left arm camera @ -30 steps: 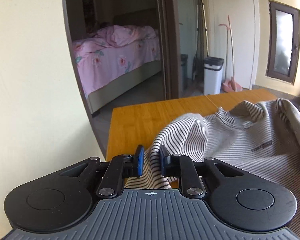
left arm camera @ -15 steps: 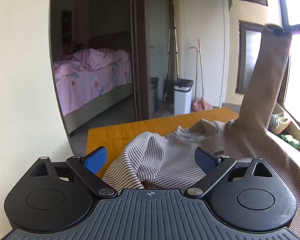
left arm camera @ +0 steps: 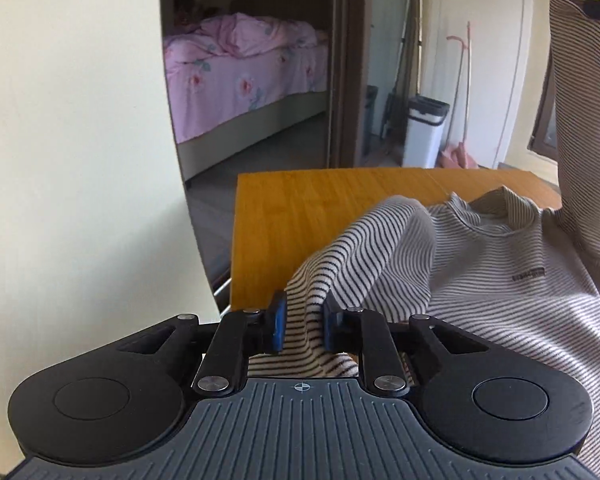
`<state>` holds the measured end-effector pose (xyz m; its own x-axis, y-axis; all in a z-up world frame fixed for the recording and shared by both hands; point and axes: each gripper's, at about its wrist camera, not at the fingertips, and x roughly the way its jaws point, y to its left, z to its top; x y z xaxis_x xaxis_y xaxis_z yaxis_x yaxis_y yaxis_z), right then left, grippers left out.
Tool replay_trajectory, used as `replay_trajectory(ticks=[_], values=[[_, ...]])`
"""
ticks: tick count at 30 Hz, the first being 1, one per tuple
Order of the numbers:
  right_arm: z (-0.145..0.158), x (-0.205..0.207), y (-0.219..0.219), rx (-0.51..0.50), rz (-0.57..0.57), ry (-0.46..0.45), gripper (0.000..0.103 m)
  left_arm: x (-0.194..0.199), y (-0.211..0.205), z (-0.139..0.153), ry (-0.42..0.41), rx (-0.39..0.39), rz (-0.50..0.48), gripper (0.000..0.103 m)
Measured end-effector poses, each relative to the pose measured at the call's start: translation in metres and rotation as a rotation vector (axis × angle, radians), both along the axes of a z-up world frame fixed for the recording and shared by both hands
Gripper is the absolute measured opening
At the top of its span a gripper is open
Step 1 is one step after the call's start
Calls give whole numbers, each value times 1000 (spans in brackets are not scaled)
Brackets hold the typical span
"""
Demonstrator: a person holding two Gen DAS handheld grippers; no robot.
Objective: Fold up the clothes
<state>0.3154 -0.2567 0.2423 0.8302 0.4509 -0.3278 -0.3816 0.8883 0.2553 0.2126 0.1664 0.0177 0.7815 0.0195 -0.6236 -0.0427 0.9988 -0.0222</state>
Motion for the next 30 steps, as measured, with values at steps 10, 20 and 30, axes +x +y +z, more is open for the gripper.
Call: replay_trajectory(ticks=[10,20,30], values=[[-43,7,82,-73,108,72,13,-18,43,2,18,-183,-2,15],[-52,-19,72,-168,143,14,48,-24,56,25,9,-349,-16,6],[-182,3,0,-355,-105,334,44,-38,57,42,-35,-358,-8,13]])
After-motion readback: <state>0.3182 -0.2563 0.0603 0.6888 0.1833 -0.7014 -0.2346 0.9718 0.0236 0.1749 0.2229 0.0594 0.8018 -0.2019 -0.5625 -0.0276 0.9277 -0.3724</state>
